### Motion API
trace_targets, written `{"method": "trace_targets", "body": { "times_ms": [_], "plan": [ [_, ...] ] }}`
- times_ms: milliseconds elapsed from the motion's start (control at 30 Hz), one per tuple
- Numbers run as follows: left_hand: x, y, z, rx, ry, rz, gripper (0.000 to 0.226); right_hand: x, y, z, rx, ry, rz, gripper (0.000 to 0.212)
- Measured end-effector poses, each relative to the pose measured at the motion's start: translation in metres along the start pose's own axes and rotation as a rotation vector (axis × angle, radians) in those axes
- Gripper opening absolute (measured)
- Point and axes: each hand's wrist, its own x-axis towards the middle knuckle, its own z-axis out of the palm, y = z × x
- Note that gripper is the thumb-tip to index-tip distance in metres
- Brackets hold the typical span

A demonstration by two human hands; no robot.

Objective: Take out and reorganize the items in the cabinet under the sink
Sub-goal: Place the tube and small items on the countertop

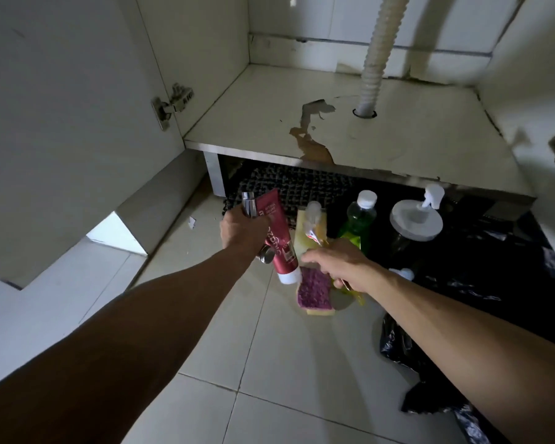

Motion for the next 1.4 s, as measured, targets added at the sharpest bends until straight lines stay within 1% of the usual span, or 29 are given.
{"method": "trace_targets", "body": {
  "times_ms": [100,133,200,233,300,367,467,567,600,667,700,733,800,867,900,933,1033,1100,1167,1200,1267,1333,1367,1400],
  "plan": [
    [0.014,0.039,-0.02,0.113,-0.065,0.034,0.013,0.003,-0.033,-0.002,-0.01,0.032,-0.01,0.052],
    [0.018,0.054,-0.029,0.148,-0.106,0.041,0.015,0.003,-0.044,-0.006,-0.017,0.031,0.013,0.053],
    [0.021,0.084,-0.049,0.211,-0.182,0.041,0.018,-0.002,-0.065,-0.015,-0.018,-0.027,0.11,0.042],
    [0.021,0.099,-0.057,0.233,-0.205,0.039,0.021,-0.007,-0.072,-0.018,-0.05,-0.089,0.167,0.036],
    [0.017,0.127,-0.076,0.261,-0.221,0.01,0.029,-0.024,-0.092,-0.024,-0.075,-0.209,0.284,0.034],
    [0.009,0.156,-0.097,0.25,-0.221,-0.04,0.03,-0.043,-0.119,-0.032,0.031,-0.276,0.414,0.035],
    [-0.006,0.2,-0.122,0.176,-0.183,-0.117,0.033,-0.073,-0.163,-0.048,0.261,-0.282,0.465,0.037],
    [-0.021,0.258,-0.152,0.115,-0.075,-0.221,0.019,-0.11,-0.224,-0.074,0.477,-0.243,0.5,0.025],
    [-0.026,0.28,-0.164,0.093,-0.048,-0.258,0.017,-0.125,-0.248,-0.086,0.536,-0.263,0.531,0.028],
    [-0.035,0.327,-0.19,0.027,-0.006,-0.33,0.015,-0.156,-0.293,-0.111,0.589,-0.344,0.584,0.055],
    [-0.041,0.349,-0.203,-0.011,0.008,-0.362,0.016,-0.173,-0.314,-0.12,0.634,-0.364,0.575,0.062],
    [-0.047,0.369,-0.214,-0.053,0.021,-0.391,0.019,-0.186,-0.332,-0.128,0.701,-0.372,0.557,0.059],
    [-0.059,0.418,-0.243,-0.121,0.027,-0.441,0.023,-0.218,-0.375,-0.138,0.847,-0.319,0.51,0.044],
    [-0.073,0.462,-0.272,-0.153,0.006,-0.479,0.024,-0.248,-0.413,-0.143,0.989,-0.251,0.472,0.043],
    [-0.08,0.482,-0.286,-0.154,-0.018,-0.492,0.025,-0.263,-0.433,-0.145,1.051,-0.249,0.46,0.042],
    [-0.087,0.503,-0.301,-0.153,-0.05,-0.502,0.025,-0.28,-0.455,-0.15,1.096,-0.25,0.453,0.036],
    [-0.107,0.549,-0.331,-0.14,-0.118,-0.49,0.024,-0.315,-0.504,-0.156,1.185,-0.184,0.464,0.017],
    [-0.112,0.576,-0.349,-0.152,-0.157,-0.473,0.023,-0.332,-0.533,-0.159,1.217,-0.098,0.468,0.017],
    [-0.11,0.602,-0.363,-0.189,-0.204,-0.433,0.028,-0.342,-0.559,-0.164,1.255,-0.014,0.461,0.018],
    [-0.104,0.617,-0.372,-0.2,-0.183,-0.408,0.033,-0.347,-0.574,-0.169,1.28,0.001,0.44,0.019],
    [-0.089,0.645,-0.387,-0.232,-0.049,-0.392,0.046,-0.358,-0.6,-0.18,1.287,-0.012,0.375,0.02],
    [-0.07,0.669,-0.404,-0.263,0.078,-0.409,0.055,-0.363,-0.615,-0.191,1.224,-0.028,0.376,0.019],
    [-0.059,0.683,-0.416,-0.256,0.078,-0.426,0.059,-0.366,-0.626,-0.198,1.172,-0.045,0.37,0.015],
    [-0.048,0.695,-0.426,-0.301,0.051,-0.44,0.062,-0.368,-0.635,-0.203,1.123,-0.058,0.358,0.011]
  ]
}}
